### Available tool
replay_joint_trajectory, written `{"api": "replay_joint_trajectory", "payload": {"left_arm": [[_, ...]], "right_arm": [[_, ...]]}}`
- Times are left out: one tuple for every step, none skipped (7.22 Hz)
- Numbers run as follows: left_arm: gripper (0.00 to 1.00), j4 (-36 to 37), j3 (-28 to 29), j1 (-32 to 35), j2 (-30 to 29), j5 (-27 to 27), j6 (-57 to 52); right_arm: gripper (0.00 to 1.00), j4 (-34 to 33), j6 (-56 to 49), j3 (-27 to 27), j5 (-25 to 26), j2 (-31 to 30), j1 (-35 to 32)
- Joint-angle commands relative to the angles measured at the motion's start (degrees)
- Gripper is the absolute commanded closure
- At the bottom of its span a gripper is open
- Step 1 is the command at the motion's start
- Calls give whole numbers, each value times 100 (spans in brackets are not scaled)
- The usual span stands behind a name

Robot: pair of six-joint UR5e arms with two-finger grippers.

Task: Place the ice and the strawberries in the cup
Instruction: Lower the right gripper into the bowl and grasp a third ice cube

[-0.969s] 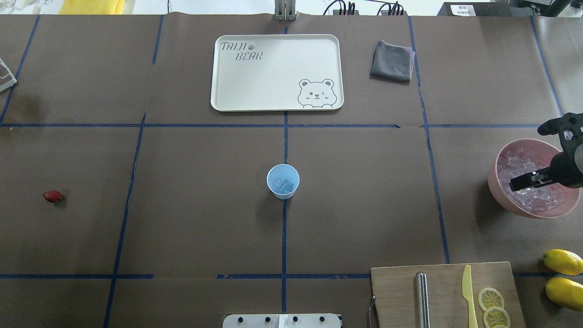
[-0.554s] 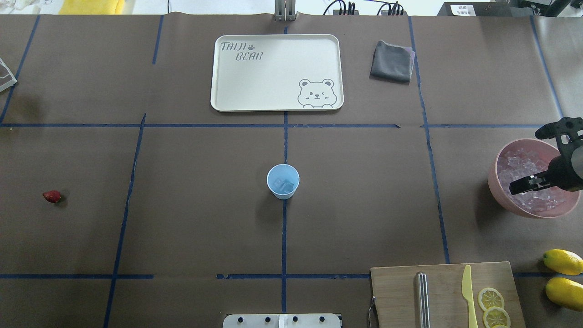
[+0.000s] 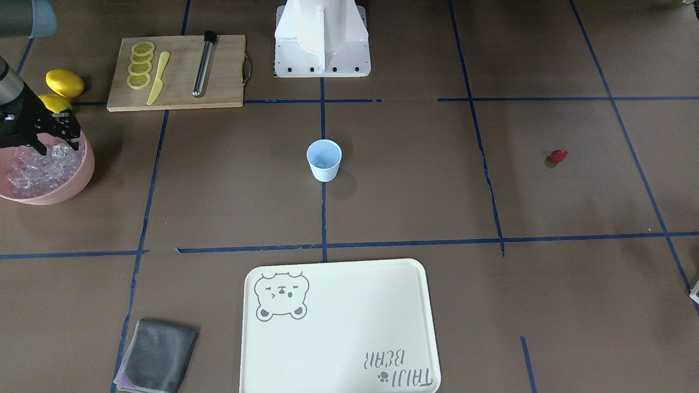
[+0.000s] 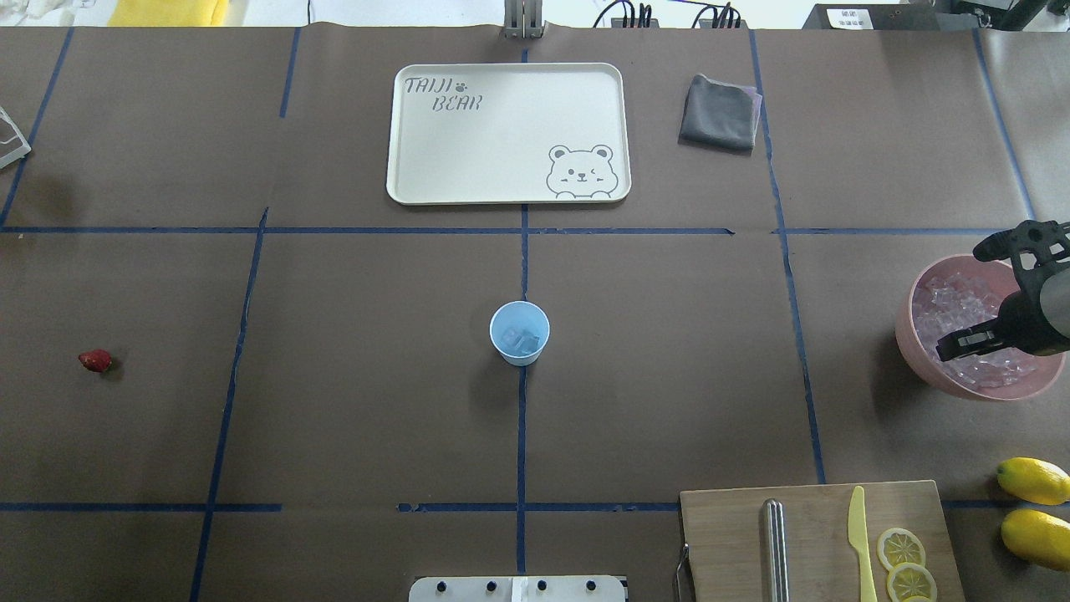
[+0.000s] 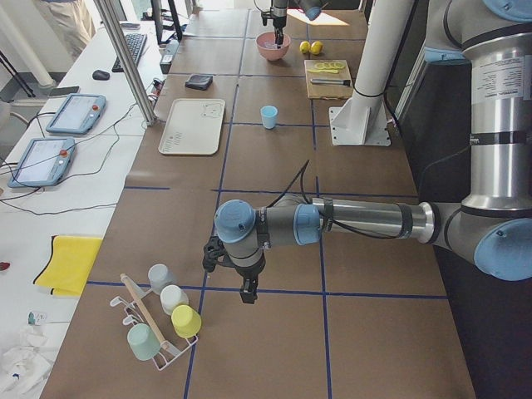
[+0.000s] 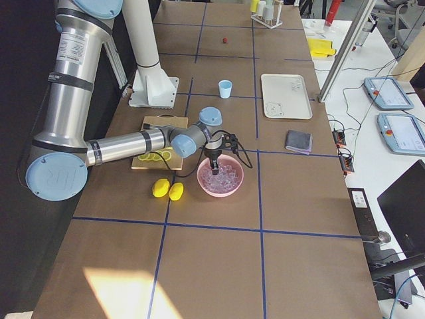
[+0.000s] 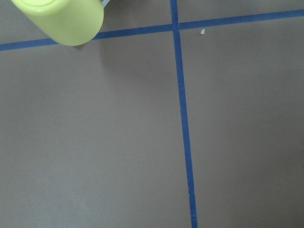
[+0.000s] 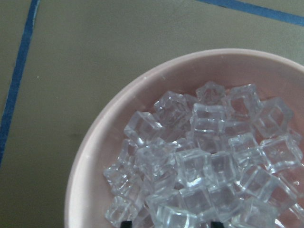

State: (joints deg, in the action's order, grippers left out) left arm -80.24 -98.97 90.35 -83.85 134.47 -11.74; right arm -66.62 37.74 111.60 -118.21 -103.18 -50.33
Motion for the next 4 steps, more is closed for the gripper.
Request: {"api": "replay_joint_trajectory", "payload": {"left_arm": [[0,-9,0,0,0,0,5],[0,-9,0,0,0,0,6],[0,-9,0,0,0,0,-3],[0,-9,-9,0,0,0,5]], "right_arm": [[98,0,-12,46,0,-9,-12],[98,9,-21,64,-9,-18,-21],[98,0,-21,212,-18,-27,-38],[98,-35,-30,431,-18,-88,-160]]}}
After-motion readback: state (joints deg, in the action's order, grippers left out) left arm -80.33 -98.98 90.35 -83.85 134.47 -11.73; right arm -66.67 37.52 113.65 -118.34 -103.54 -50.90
